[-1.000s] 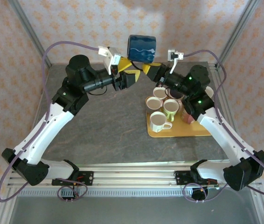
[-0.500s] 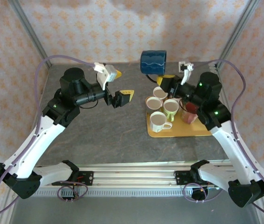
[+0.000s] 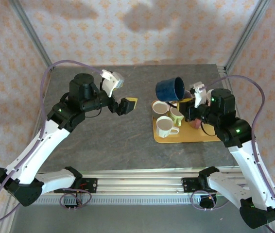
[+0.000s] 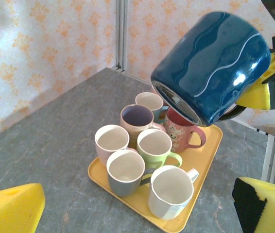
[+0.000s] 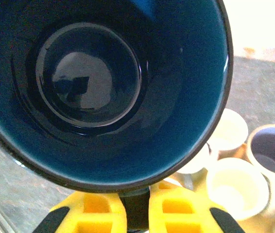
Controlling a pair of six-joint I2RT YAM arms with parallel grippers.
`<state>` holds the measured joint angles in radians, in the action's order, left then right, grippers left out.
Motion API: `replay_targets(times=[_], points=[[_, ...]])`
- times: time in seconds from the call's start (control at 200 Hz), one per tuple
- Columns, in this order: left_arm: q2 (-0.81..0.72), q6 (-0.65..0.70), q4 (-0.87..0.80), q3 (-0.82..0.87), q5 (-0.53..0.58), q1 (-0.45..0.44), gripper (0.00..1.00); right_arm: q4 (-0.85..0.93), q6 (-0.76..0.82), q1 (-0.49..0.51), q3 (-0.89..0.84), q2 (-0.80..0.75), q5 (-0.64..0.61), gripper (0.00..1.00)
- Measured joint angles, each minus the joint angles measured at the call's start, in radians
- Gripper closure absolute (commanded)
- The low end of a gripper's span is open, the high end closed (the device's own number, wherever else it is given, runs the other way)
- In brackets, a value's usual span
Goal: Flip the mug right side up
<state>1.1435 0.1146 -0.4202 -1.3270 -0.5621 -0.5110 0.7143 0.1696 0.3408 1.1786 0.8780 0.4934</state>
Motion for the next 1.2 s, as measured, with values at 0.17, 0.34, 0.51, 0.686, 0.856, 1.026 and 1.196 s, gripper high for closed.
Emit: replay_targets(times=[0.17,0.34,0.51,0.686,0.856,1.026,1.196], points=[[-0.01,0.004,-0.003,0.022,0.013,0.0,0.0,0.117,0.077,-0.004,-0.015,-0.015,-0.126,1.0],[-0.011,0.015,-0.003,0.045,0.026,0.0,0.0,0.215,0.093,-0.006,-0.039,-0.036,-0.208,1.0],[-0.011,0.019,-0.003,0.046,0.029,0.0,0.0,0.273,0.038,-0.006,-0.063,-0.041,-0.278,1.0],[-0.006,0.026,-0.003,0.046,0.029,0.0,0.0,0.32,-0.055,-0.006,-0.079,-0.042,-0.338,1.0],[0.008,0.026,-0.003,0.049,0.049,0.0,0.0,0.364,-0.134,-0.006,-0.093,-0.037,-0.378,1.0],[0.009,0.026,-0.003,0.074,0.069,0.0,0.0,0.412,-0.171,-0.005,-0.09,-0.01,-0.401,1.0],[0.009,0.026,-0.003,0.091,0.078,0.0,0.0,0.431,-0.164,-0.005,-0.09,0.0,-0.406,1.0]])
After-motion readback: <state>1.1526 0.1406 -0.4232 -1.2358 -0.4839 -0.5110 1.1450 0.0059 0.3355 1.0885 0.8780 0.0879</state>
